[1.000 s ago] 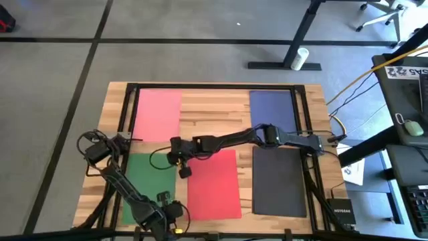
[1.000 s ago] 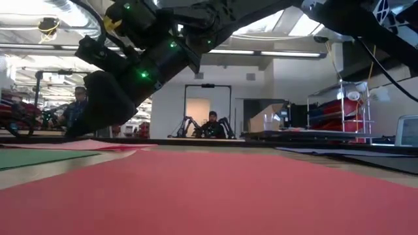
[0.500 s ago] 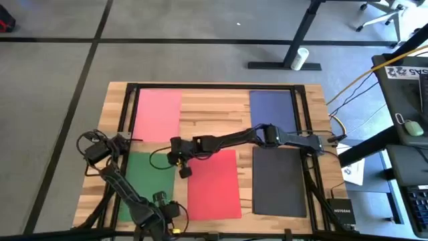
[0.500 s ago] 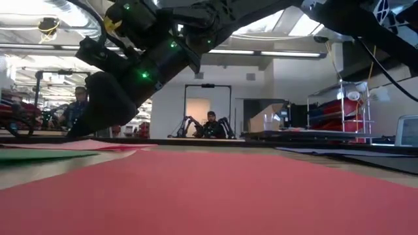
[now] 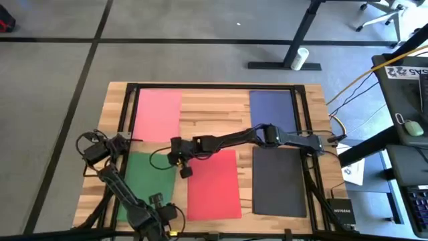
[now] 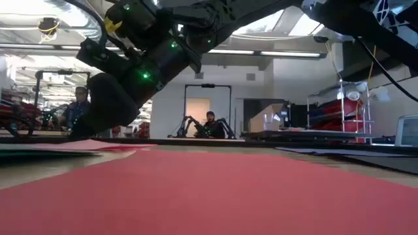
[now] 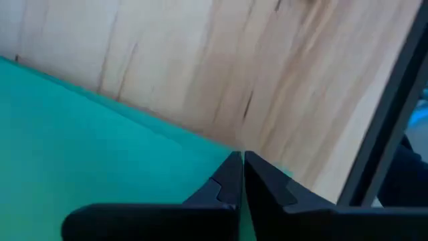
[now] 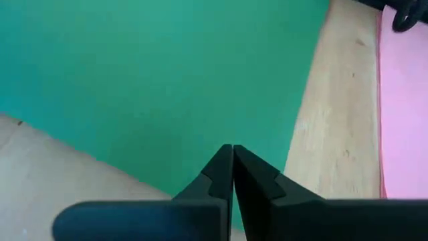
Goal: Organize paper
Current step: Adjust the stacked green papers on the table
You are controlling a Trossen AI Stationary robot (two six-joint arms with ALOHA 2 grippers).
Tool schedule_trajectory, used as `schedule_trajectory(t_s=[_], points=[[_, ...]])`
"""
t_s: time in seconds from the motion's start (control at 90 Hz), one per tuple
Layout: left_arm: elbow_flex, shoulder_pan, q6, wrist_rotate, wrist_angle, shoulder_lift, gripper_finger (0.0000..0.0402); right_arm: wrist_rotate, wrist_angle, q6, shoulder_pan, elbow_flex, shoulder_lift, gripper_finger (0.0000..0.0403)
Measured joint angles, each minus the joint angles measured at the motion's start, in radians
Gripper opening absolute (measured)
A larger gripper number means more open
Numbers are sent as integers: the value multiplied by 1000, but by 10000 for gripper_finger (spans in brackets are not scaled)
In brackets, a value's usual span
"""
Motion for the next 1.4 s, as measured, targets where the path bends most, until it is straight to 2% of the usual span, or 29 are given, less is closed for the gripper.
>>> schedule_trajectory(t_s=[0.3, 0.433, 0.656, 0.822, 0.922, 1.033, 1.4], points=[[28, 17, 26, -18, 0, 0, 0, 1, -43, -22, 0, 0, 0, 0], [46, 11, 30, -45, 0, 0, 0, 45, -90, -58, 1, 0, -13, 0], [94, -25, 19, -151, 1, 0, 0, 43, -244, -100, -13, 1, -32, 0], [142, -59, -10, -270, 2, 0, 0, 40, -250, -100, -14, 1, -31, 0], [163, -70, -28, -317, 4, 0, 0, 40, -195, -100, -14, 1, -30, 0], [172, -70, -47, -330, 4, 0, 0, 39, -147, -100, -14, 0, -25, 0], [172, -74, -54, -331, -3, 0, 0, 25, -182, -102, -19, -11, -21, 0]])
